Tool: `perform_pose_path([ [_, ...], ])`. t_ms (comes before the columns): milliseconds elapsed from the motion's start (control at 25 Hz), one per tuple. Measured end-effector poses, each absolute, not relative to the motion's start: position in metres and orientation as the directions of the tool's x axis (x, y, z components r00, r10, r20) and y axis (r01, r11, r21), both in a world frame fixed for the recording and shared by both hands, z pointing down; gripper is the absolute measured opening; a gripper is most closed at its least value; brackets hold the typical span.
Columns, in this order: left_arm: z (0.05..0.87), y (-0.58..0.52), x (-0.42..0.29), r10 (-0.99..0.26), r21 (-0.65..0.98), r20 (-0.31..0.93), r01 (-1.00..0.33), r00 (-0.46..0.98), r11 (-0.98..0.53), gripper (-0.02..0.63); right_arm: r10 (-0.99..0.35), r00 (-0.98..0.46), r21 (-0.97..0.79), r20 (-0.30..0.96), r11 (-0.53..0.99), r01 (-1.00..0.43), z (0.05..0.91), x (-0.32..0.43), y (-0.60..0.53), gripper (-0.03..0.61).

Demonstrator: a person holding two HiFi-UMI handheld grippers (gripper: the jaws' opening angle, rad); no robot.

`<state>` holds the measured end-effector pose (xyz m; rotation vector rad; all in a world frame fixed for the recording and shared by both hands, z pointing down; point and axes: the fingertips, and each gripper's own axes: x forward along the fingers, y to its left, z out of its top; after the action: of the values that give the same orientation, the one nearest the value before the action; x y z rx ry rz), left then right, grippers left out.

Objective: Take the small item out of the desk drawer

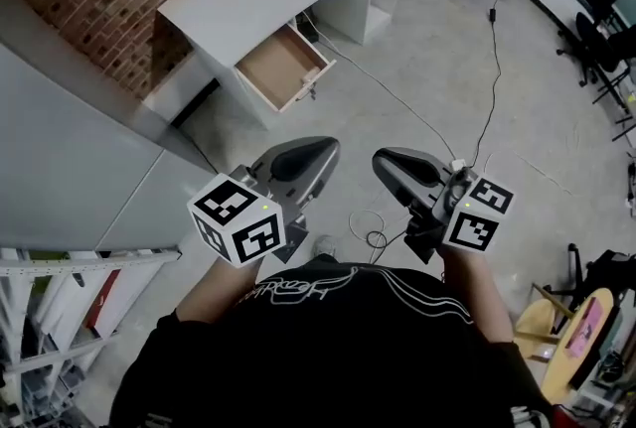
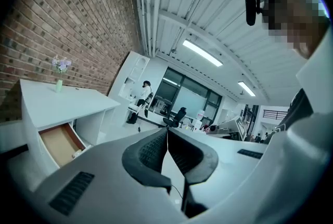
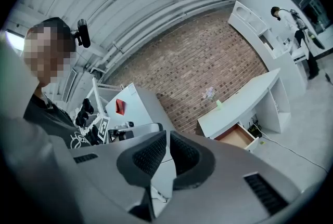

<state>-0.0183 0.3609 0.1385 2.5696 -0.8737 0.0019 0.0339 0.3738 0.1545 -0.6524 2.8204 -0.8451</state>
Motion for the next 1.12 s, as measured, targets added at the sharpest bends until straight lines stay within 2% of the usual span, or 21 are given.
perform_pose_path([
  [320,0.153,0.314,-0.05,-0.564,0.36,0.162,-0.581,0.81,-0.73,0.023,-0.479,-0.876,-0.554,0.051,0.717,-0.424,0.177,0.006,0.322,0.057],
  [760,0.183,0.274,-0.092,-0.584,0.405,0.155,-0.591,0.797,-0.698,0.023,-0.459,-0.884,-0.583,0.089,0.696,-0.42,0.206,-0.033,0.288,0.057],
  [1120,0.186,0.256,-0.117,-0.623,0.402,0.158,-0.627,0.766,-0.668,0.023,-0.454,-0.889,-0.577,0.058,0.712,-0.401,0.193,-0.045,0.267,0.057],
])
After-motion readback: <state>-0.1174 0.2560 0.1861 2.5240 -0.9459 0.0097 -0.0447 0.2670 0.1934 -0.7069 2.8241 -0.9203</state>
